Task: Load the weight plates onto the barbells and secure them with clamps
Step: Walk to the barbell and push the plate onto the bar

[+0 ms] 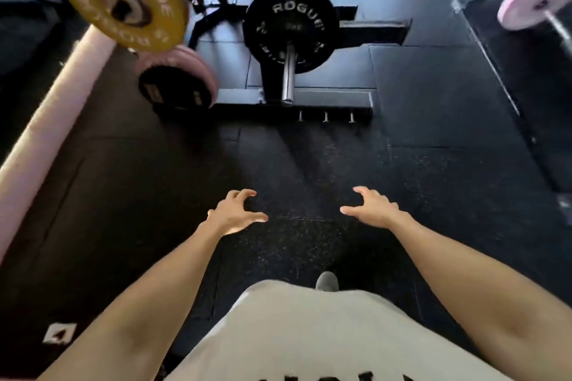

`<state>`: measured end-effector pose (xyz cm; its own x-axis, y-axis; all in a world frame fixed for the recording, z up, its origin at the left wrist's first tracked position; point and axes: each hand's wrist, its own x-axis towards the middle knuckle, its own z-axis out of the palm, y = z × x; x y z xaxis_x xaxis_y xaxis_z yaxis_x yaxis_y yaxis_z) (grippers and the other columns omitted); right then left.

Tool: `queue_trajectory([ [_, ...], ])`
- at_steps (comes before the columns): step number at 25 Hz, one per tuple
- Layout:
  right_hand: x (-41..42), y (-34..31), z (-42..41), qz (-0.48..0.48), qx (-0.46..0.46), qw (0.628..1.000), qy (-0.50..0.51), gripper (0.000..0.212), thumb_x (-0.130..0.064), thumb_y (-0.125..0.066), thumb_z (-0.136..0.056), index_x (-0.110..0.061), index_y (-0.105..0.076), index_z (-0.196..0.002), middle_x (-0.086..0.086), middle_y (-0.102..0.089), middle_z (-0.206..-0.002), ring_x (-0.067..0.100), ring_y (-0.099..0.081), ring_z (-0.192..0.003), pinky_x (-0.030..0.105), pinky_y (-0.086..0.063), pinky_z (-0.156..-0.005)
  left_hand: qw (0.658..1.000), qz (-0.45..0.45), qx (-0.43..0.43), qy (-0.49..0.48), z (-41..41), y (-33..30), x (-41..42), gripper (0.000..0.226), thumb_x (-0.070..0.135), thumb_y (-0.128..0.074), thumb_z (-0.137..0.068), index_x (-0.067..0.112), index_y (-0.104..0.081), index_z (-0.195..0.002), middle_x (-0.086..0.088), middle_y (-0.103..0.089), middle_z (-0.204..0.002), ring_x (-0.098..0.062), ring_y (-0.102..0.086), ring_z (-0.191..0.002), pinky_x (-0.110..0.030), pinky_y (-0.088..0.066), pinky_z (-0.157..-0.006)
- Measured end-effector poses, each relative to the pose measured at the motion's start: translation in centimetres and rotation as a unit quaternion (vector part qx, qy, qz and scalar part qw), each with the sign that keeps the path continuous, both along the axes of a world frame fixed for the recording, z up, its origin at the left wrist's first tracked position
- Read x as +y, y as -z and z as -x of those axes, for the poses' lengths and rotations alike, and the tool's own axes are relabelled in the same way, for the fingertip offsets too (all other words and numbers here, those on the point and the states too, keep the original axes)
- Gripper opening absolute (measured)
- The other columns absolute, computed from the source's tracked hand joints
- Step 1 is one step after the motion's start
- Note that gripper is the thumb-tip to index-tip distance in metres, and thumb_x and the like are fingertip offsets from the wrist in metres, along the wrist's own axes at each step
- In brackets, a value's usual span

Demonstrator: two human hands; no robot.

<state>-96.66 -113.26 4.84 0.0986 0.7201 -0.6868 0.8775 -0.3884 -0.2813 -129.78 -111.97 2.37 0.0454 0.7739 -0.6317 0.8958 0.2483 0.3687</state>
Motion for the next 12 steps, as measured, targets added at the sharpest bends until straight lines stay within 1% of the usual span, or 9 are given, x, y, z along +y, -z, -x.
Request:
queue_trajectory([
  [3, 2.5, -0.5, -2.3, -0.011, 0.010, 1.000, 0.004, 0.079, -0.062, -0.055, -0.088, -0.031, -0.022, -0.153, 0.004, -0.031, -0.155, 0.030, -0.035, -0.139, 0.049, -0.025, -0.112, 1.000, -0.025, -0.010, -0.015, -2.2, -1.4, 3.5, 0.079, 0.063, -0.068, -0.078, 0.045, -0.032, -0.146, 0.002, -0.024, -0.159, -0.031, -0.042, -0.136, -0.057, -0.028, -0.113],
  [6, 7.4, -2.0, -3.0, -0.049, 0.040, 0.998, 0.008, 0.079, -0.063, -0.055, -0.087, -0.033, -0.023, -0.152, 0.004, -0.031, -0.156, 0.031, -0.037, -0.138, 0.051, -0.025, -0.114, 0.997, -0.070, -0.016, -0.043, -2.4, -3.8, 8.5, 0.081, 0.062, -0.069, -0.077, 0.046, -0.029, -0.146, 0.001, -0.024, -0.158, -0.031, -0.043, -0.135, -0.057, -0.031, -0.113],
  [9, 13.7, -4.6, -2.9, -0.098, 0.049, 0.994, 0.012, 0.080, -0.066, -0.055, -0.086, -0.034, -0.023, -0.152, 0.005, -0.030, -0.156, 0.033, -0.036, -0.139, 0.051, -0.025, -0.114, 0.992, -0.116, -0.028, -0.046, -1.7, -7.2, 14.9, 0.085, 0.068, -0.068, -0.070, 0.048, -0.030, -0.144, 0.002, -0.029, -0.154, -0.031, -0.044, -0.134, -0.056, -0.034, -0.111],
  [12, 20.0, -7.3, -2.3, -0.157, 0.050, 0.986, 0.028, 0.078, -0.064, -0.055, -0.087, -0.034, -0.023, -0.152, 0.005, -0.029, -0.157, 0.033, -0.032, -0.141, 0.050, -0.024, -0.114, 0.986, -0.153, -0.046, -0.037, -0.5, -10.0, 22.0, 0.091, 0.074, -0.065, -0.062, 0.048, -0.031, -0.143, 0.001, -0.031, -0.152, -0.032, -0.043, -0.135, -0.056, -0.034, -0.111],
])
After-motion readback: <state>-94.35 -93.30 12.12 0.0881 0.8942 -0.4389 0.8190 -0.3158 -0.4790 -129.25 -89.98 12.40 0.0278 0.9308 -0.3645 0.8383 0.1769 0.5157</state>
